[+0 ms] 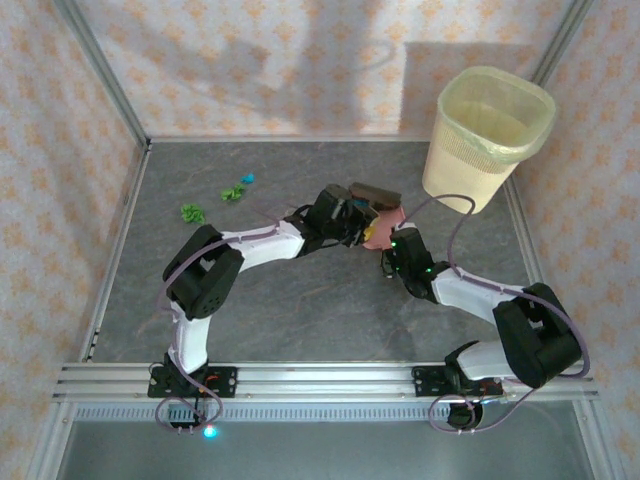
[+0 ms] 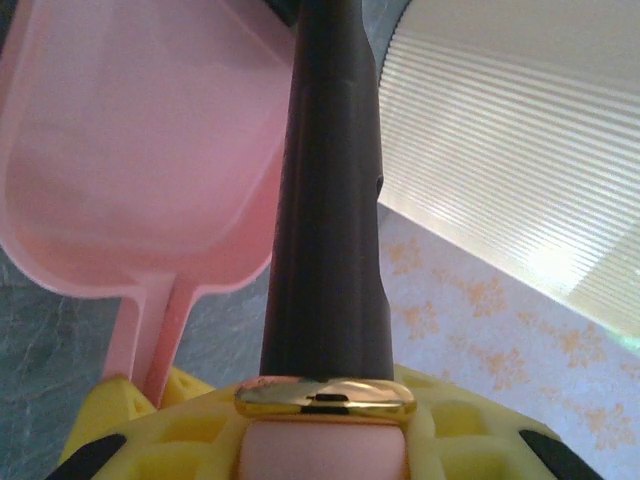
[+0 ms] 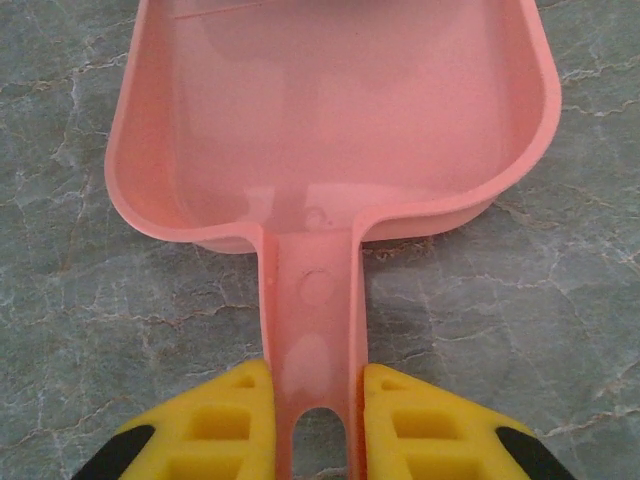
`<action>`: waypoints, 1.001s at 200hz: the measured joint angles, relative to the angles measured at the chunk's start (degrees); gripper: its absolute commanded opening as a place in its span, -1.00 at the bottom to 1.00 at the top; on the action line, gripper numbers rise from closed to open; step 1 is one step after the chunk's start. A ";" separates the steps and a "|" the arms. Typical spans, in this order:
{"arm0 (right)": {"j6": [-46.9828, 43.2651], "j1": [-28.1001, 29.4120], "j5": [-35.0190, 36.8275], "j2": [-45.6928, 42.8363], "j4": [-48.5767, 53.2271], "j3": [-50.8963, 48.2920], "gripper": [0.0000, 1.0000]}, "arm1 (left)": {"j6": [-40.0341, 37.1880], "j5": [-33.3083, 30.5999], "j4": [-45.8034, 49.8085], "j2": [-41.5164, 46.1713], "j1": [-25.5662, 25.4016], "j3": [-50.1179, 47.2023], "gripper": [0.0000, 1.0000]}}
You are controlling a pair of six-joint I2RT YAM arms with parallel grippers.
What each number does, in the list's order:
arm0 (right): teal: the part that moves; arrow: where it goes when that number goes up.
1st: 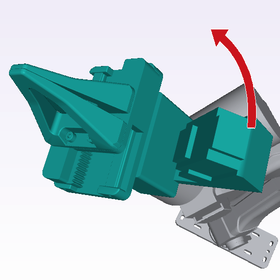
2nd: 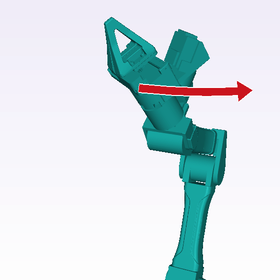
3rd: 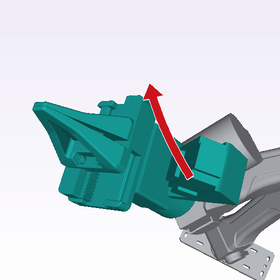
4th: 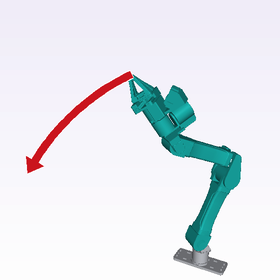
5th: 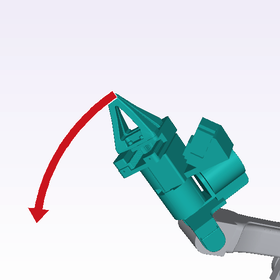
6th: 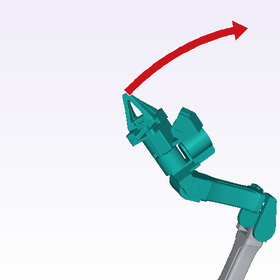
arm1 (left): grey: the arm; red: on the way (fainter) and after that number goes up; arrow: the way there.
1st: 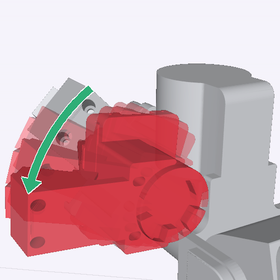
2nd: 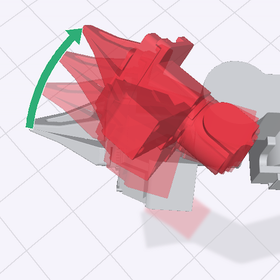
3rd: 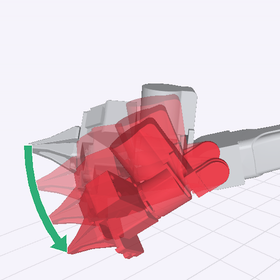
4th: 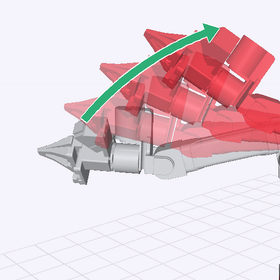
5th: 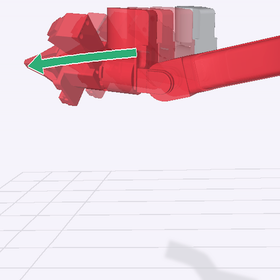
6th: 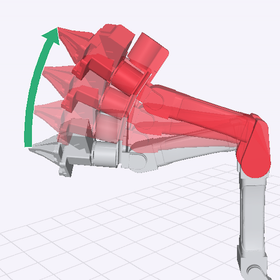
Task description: Sweep away the paper scraps from the table
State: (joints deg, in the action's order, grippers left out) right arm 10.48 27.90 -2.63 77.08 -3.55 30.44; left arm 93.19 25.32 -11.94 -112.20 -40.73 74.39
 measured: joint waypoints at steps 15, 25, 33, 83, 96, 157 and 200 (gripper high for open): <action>0.00 0.00 -0.17 0.02 -0.26 -0.13 -0.96 | 0.00 -0.02 -0.33 1.11 -0.44 -1.31 -1.00; 0.02 0.00 -0.24 0.02 -0.50 -0.13 -0.96 | 0.00 -0.02 -0.33 2.51 -0.44 -2.49 -1.00; 0.02 0.00 -0.39 0.04 -0.63 -0.15 -0.96 | 0.00 -0.11 -0.28 3.98 -0.44 -3.63 -1.00; 0.00 0.00 -0.87 0.33 -1.79 -0.33 -0.95 | -0.22 -0.66 1.22 9.92 1.20 -5.88 -1.00; 0.00 0.00 -1.22 0.35 -1.92 -0.39 -0.95 | -0.57 -0.66 2.03 10.12 2.36 -5.49 -1.00; -0.04 0.00 -2.19 0.52 -2.10 -0.50 -0.94 | -2.45 -0.70 6.05 10.12 6.97 -5.01 -1.00; -0.09 0.00 -2.21 0.90 -2.12 -0.48 -0.93 | -3.48 -0.55 8.00 9.27 10.49 -4.55 -1.00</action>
State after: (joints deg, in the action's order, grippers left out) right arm 10.39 27.90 -4.84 77.97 -5.67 29.95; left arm 89.71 24.77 -3.95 -102.94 -30.24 69.84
